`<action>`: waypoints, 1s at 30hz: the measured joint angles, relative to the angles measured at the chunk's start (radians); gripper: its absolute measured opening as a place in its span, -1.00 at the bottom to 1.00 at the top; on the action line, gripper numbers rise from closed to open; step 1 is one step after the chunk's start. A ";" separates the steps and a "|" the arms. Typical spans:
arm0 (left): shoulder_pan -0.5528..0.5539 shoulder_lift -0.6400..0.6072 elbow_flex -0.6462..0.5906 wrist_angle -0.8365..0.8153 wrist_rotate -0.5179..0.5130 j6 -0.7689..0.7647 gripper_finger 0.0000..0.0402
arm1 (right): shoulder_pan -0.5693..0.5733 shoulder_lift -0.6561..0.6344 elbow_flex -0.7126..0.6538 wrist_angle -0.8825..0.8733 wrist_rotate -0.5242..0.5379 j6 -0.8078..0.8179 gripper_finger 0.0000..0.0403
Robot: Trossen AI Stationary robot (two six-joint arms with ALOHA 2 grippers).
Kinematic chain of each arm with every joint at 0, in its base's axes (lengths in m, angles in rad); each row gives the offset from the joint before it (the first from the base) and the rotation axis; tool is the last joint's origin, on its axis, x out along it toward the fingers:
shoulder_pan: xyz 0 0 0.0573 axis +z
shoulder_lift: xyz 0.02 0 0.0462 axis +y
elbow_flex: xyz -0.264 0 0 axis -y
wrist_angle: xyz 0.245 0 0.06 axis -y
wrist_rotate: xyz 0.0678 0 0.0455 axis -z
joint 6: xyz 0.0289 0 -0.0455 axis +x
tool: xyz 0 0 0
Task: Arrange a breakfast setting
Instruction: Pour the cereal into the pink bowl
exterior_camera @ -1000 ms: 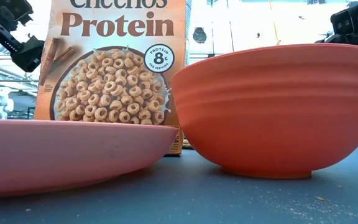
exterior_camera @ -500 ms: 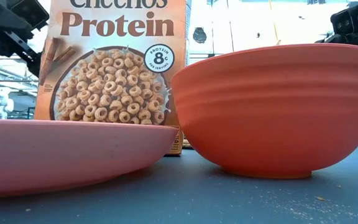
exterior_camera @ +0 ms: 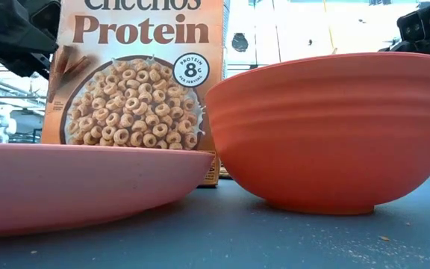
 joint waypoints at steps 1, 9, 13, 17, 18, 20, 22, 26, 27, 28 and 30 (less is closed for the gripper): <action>0.000 0.011 0.000 0.019 0.000 0.001 0.90 | 0.000 0.000 0.000 0.000 0.000 0.000 -1.00; 0.001 0.047 0.000 0.081 0.000 0.006 0.90 | 0.000 0.000 0.000 0.000 0.000 0.000 -1.00; 0.001 0.047 0.000 0.081 0.000 0.003 0.90 | 0.000 0.000 0.000 0.000 0.000 0.000 -1.00; 0.001 0.047 0.000 0.081 0.000 0.003 0.90 | 0.000 0.000 0.000 0.000 0.000 0.000 -1.00; 0.001 0.047 0.000 0.081 0.000 0.002 0.90 | 0.000 0.000 0.000 0.000 0.000 0.000 -1.00; 0.001 0.047 0.000 0.081 0.000 0.003 0.90 | 0.000 0.000 0.000 0.000 0.000 0.000 -1.00; 0.001 0.047 0.000 0.081 0.000 0.000 0.90 | 0.000 0.000 0.000 0.000 0.000 0.000 -1.00; 0.001 0.047 0.000 0.083 0.000 -0.036 0.90 | 0.000 0.000 0.000 0.000 0.000 0.000 -1.00; 0.001 0.047 0.000 0.084 0.000 -0.046 0.90 | 0.000 0.000 0.000 0.000 0.000 0.000 -1.00; 0.001 0.047 0.000 0.084 0.000 -0.054 0.90 | 0.000 0.000 0.000 0.000 0.000 0.000 -1.00; 0.001 0.047 0.000 0.084 0.000 -0.053 0.90 | 0.000 0.000 0.000 0.000 0.000 0.000 -1.00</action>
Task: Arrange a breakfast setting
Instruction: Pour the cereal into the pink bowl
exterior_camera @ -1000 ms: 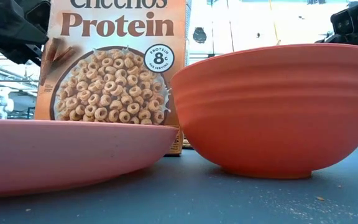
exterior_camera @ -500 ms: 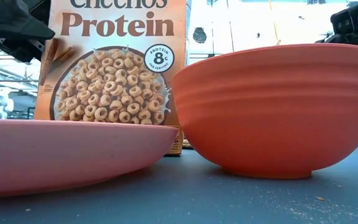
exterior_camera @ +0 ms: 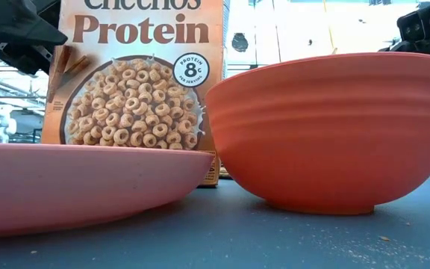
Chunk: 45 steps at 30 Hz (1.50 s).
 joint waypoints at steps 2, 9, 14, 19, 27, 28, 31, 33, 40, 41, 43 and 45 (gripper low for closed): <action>0.000 0.000 0.000 0.000 0.000 0.002 0.90 | 0.000 0.000 0.000 0.000 0.000 0.000 -1.00; 0.000 0.000 0.000 -0.003 0.000 0.004 0.90 | 0.000 0.000 0.000 0.000 0.000 0.000 -1.00; -0.001 0.000 0.000 -0.015 0.000 0.011 0.90 | 0.000 0.000 0.000 0.000 0.000 0.000 -1.00; 0.000 0.000 0.000 -0.015 0.000 0.003 0.90 | 0.000 0.000 0.000 0.000 0.000 0.000 -1.00; 0.000 0.000 0.000 -0.016 0.000 0.004 0.90 | 0.000 0.000 0.000 0.000 0.000 0.000 -1.00; 0.000 0.000 0.000 -0.016 0.000 0.002 0.90 | 0.000 0.000 0.000 0.000 0.000 0.000 -1.00; 0.000 0.000 0.000 -0.006 0.000 -0.029 0.90 | 0.000 0.000 0.000 0.000 0.000 0.000 -1.00; 0.000 0.000 0.000 -0.005 0.000 -0.054 0.90 | 0.000 0.000 0.000 0.000 0.000 0.000 -1.00; 0.000 0.000 0.000 -0.005 -0.005 -0.067 0.90 | 0.000 0.000 0.000 0.000 0.000 0.000 -1.00; -0.001 0.000 0.000 -0.005 -0.019 -0.067 0.90 | 0.000 0.000 0.000 0.000 0.000 0.000 -1.00; 0.000 0.000 0.000 -0.006 -0.057 -0.062 0.90 | 0.000 0.000 0.000 0.000 0.000 0.000 -1.00; 0.000 0.000 0.000 -0.006 -0.077 -0.047 0.90 | 0.000 0.000 0.000 0.000 0.000 0.000 -1.00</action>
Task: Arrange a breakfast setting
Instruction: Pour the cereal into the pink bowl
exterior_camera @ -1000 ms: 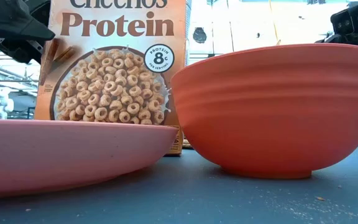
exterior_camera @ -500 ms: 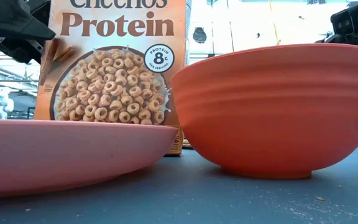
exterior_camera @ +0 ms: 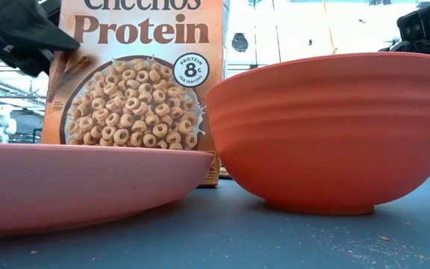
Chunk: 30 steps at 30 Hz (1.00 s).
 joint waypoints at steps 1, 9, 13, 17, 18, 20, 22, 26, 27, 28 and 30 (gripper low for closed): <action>0.000 0.000 0.000 0.000 -0.001 0.003 0.90 | 0.000 0.000 0.000 0.000 0.000 0.000 -1.00; 0.000 0.000 0.000 -0.003 -0.001 -0.022 0.90 | 0.000 0.000 0.000 0.000 0.000 0.000 -1.00; 0.000 0.000 0.000 -0.008 0.001 0.005 0.89 | 0.000 0.000 0.000 0.000 0.000 0.000 -1.00; 0.000 0.000 0.000 -0.007 0.001 0.009 0.77 | 0.000 0.000 0.000 0.000 0.000 0.000 -1.00; 0.000 0.000 0.000 -0.007 0.001 0.009 0.71 | 0.000 0.000 0.000 0.000 0.000 0.000 -1.00; 0.000 0.000 0.000 -0.006 0.001 0.009 0.57 | 0.000 0.000 0.000 0.000 0.000 0.000 -1.00; 0.000 0.000 0.000 -0.006 0.001 0.006 0.43 | 0.000 0.000 0.000 0.000 0.000 0.000 -1.00; 0.000 0.000 0.000 -0.006 0.001 0.001 0.15 | 0.000 0.000 0.000 0.000 0.000 0.000 -1.00; 0.000 0.000 0.000 -0.006 0.001 0.001 0.08 | 0.000 0.000 0.000 0.000 0.000 0.000 -1.00; 0.000 0.000 0.000 -0.005 0.000 0.001 0.02 | 0.000 0.000 0.000 0.000 0.000 0.000 -1.00; 0.000 0.000 0.000 -0.005 0.000 0.001 -0.11 | 0.000 0.000 0.000 0.000 0.000 0.000 -1.00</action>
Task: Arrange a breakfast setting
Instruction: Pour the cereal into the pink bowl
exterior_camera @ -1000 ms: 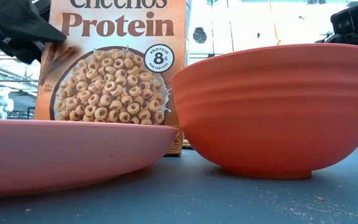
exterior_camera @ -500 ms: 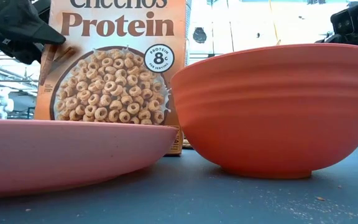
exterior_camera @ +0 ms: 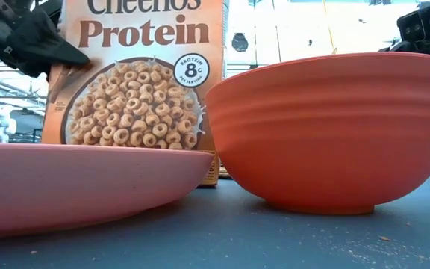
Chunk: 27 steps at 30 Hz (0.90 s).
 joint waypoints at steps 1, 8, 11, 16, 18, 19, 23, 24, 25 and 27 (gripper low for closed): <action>0.000 0.000 0.000 0.000 0.000 0.000 -0.17 | 0.000 0.000 0.000 0.000 0.000 0.000 -1.00; 0.000 0.000 0.000 0.000 0.000 -0.011 -0.53 | 0.000 0.000 0.000 0.000 0.000 0.000 -1.00; 0.000 0.000 0.000 0.000 0.000 -0.011 -0.62 | 0.000 0.000 0.000 0.000 0.000 0.000 -1.00; 0.000 0.000 0.000 0.006 0.000 -0.010 -0.72 | 0.000 0.000 0.000 0.000 0.000 0.000 -1.00; 0.000 0.000 0.000 0.014 0.000 -0.010 -0.76 | 0.000 0.000 0.000 0.000 0.000 0.000 -1.00; 0.000 0.000 0.000 0.023 0.000 -0.010 -0.78 | 0.000 0.000 0.000 0.000 0.000 0.000 -1.00; 0.000 0.000 0.000 0.051 0.000 -0.010 -0.84 | 0.000 0.000 0.000 0.000 0.000 0.000 -1.00; 0.000 0.000 0.000 0.052 0.000 -0.010 -0.85 | 0.000 0.000 0.000 0.000 0.000 0.000 -1.00; 0.000 0.000 0.000 0.052 0.000 -0.010 -0.87 | 0.000 0.000 0.000 0.000 0.000 0.000 -1.00; 0.001 0.000 0.000 0.053 0.000 -0.010 -0.90 | 0.000 0.000 0.000 0.000 0.000 0.000 -1.00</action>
